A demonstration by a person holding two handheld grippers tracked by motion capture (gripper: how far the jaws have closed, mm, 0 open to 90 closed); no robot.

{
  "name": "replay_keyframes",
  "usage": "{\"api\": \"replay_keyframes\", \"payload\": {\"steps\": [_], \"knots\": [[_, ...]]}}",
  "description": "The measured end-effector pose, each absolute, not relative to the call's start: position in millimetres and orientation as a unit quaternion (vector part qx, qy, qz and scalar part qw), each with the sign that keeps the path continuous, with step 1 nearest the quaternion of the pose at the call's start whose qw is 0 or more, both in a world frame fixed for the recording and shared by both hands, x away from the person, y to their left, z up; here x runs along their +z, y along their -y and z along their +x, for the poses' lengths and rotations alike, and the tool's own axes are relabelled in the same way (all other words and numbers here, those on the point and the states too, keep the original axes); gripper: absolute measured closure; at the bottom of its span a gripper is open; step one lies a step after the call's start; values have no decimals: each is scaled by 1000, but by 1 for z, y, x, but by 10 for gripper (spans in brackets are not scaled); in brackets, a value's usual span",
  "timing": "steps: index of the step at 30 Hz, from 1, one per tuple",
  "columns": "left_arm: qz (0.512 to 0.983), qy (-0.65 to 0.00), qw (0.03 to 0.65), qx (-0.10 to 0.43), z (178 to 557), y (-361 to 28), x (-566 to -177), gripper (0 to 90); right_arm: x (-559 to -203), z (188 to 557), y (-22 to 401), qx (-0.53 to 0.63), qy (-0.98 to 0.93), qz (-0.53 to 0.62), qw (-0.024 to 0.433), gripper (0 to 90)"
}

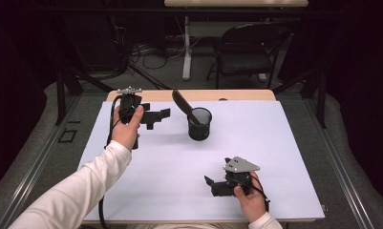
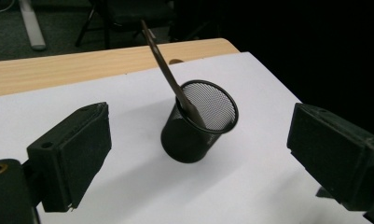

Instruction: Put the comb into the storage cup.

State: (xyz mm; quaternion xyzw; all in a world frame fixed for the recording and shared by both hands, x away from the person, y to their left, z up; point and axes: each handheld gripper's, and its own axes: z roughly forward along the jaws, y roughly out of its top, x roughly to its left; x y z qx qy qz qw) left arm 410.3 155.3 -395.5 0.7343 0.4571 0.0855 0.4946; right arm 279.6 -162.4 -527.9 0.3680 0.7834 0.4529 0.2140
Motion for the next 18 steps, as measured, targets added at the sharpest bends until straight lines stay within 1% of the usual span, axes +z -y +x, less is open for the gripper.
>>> {"api": "replay_keyframes", "payload": {"steps": [8, 12, 18], "knots": [[740, -442, 504, 51, 396, -146, -396, 49, -528, 279, 162, 454, -783, 368, 213, 48], [755, -424, 497, 51, 389, -139, -398, 50, -528, 279, 162, 453, -784, 368, 213, 49], [768, -405, 494, 37, 380, -131, -401, 50, -528, 279, 162, 453, -783, 368, 214, 49]]}}
